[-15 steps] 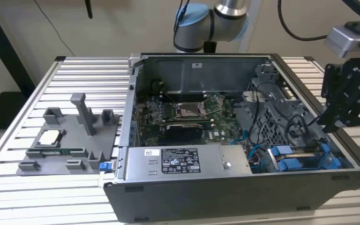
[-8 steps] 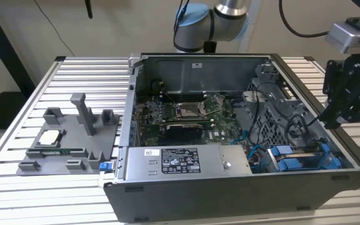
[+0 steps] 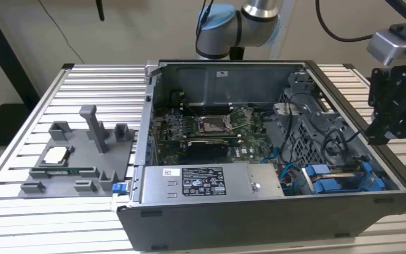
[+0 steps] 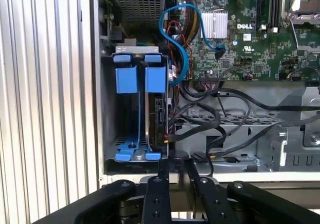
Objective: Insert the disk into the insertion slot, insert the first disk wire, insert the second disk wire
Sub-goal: 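Insert the second disk wire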
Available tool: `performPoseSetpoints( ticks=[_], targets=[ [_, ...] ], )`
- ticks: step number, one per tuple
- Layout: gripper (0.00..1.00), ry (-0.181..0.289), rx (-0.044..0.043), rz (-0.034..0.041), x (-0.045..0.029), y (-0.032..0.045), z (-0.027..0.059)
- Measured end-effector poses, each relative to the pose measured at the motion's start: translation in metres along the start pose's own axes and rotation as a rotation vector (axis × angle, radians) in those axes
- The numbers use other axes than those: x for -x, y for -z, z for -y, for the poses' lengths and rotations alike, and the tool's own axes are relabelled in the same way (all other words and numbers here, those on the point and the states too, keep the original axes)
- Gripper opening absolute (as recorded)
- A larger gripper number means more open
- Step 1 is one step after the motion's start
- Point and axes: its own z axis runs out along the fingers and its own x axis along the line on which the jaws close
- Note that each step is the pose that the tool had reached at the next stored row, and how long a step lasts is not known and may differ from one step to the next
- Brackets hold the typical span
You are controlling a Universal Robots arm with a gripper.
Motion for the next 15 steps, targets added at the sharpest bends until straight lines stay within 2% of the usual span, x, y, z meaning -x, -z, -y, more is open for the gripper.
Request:
performPoseSetpoints(
  ticks=[8, 9, 10, 12, 13, 14, 15],
  targets=[
    [0.27, 0.018, -0.0014, 0.0046, -0.0001, -0.0010, 0.0016],
    [0.27, 0.018, -0.0014, 0.0124, -0.0001, -0.0013, 0.0017],
    [0.27, 0.017, -0.0013, 0.0255, -0.0001, -0.0013, 0.0017],
    [0.27, 0.015, -0.0011, 0.0601, -0.0008, -0.0016, 0.0020],
    [0.27, 0.015, -0.0011, 0.0739, -0.0017, -0.0016, 0.0023],
    [0.27, 0.014, -0.0010, 0.0816, -0.0034, -0.0018, 0.0031],
    [0.27, 0.014, -0.0007, 0.0851, -0.0055, -0.0020, 0.0042]
  ],
)
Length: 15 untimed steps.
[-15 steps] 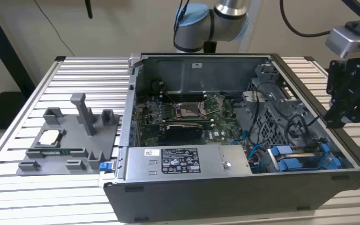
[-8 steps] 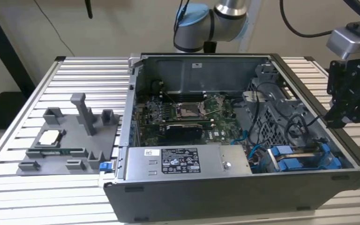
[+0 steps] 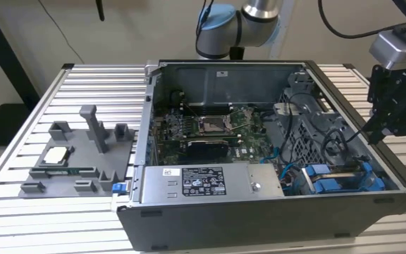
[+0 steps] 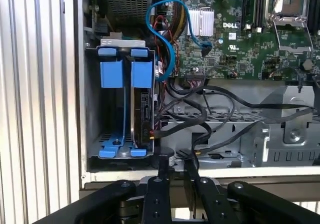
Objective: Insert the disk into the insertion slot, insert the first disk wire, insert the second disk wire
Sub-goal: 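Insert the second disk wire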
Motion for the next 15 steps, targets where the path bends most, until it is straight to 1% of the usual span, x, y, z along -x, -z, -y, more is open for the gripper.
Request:
performPoseSetpoints(
  ticks=[3, 5, 7, 8, 9, 11, 12, 14, 15],
  targets=[
    [0.27, 0.000, 0.0015, 0.0029, -0.0062, 0.0001, 0.0019],
    [0.27, -0.001, 0.0016, 0.0099, -0.0075, -0.0026, 0.0018],
    [0.27, -0.001, 0.0015, 0.0208, -0.0078, -0.0044, 0.0018],
    [0.27, -0.002, 0.0015, 0.0300, -0.0079, -0.0052, 0.0018],
    [0.27, -0.002, 0.0014, 0.0411, -0.0079, -0.0057, 0.0017],
    [0.27, -0.004, 0.0013, 0.0673, -0.0081, -0.0065, 0.0017],
    [0.27, -0.004, 0.0013, 0.0783, -0.0083, -0.0071, 0.0017],
    [0.27, -0.005, 0.0012, 0.0934, -0.0088, -0.0087, 0.0016],
    [0.27, -0.005, 0.0011, 0.1055, -0.0090, -0.0091, 0.0016]
  ],
)
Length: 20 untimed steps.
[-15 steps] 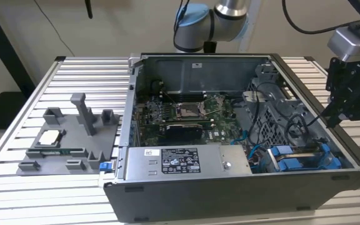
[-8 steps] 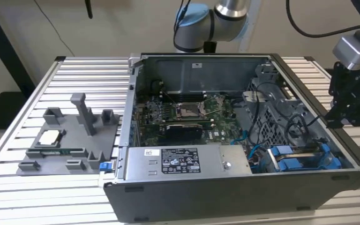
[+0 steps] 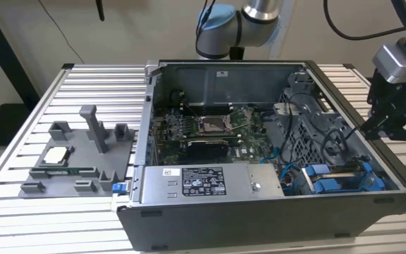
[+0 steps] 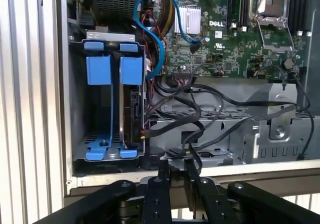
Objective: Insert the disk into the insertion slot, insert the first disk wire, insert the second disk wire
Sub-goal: 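Insert the second disk wire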
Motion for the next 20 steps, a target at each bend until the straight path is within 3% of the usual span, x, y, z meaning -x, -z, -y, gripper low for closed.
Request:
performPoseSetpoints(
  ticks=[1, 2, 4, 6, 8, 20],
  targets=[
    [0.27, -0.001, 0.0000, 0.0147, -0.0001, -0.0003, 0.0000],
    [0.27, -0.001, 0.0000, 0.0226, -0.0003, -0.0005, 0.0000],
    [0.27, -0.001, 0.0000, 0.0293, -0.0005, -0.0006, 0.0000],
    [0.18, -0.002, -0.0001, 0.0313, -0.0008, -0.0004, 0.0000],
    [0.16, -0.002, -0.0001, 0.0324, -0.0010, -0.0005, -0.0001],
    [0.16, -0.002, 0.0003, 0.0318, -0.0008, 0.0010, -0.0003]
  ],
)
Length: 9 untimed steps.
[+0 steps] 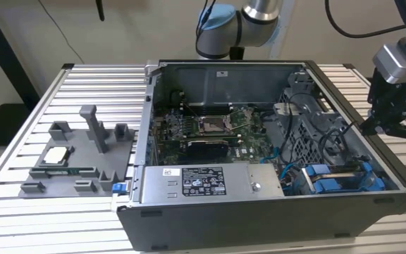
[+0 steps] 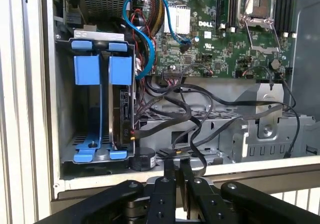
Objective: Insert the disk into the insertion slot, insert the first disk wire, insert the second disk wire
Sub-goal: 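Insert the second disk wire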
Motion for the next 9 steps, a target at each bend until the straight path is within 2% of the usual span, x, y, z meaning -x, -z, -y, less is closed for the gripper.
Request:
performPoseSetpoints(
  ticks=[6, 9],
  targets=[
    [0.16, 0.000, 0.0021, -0.0126, 0.0004, 0.0015, -0.0043],
    [0.16, 0.000, 0.0031, -0.0195, 0.0004, 0.0018, -0.0095]
  ],
)
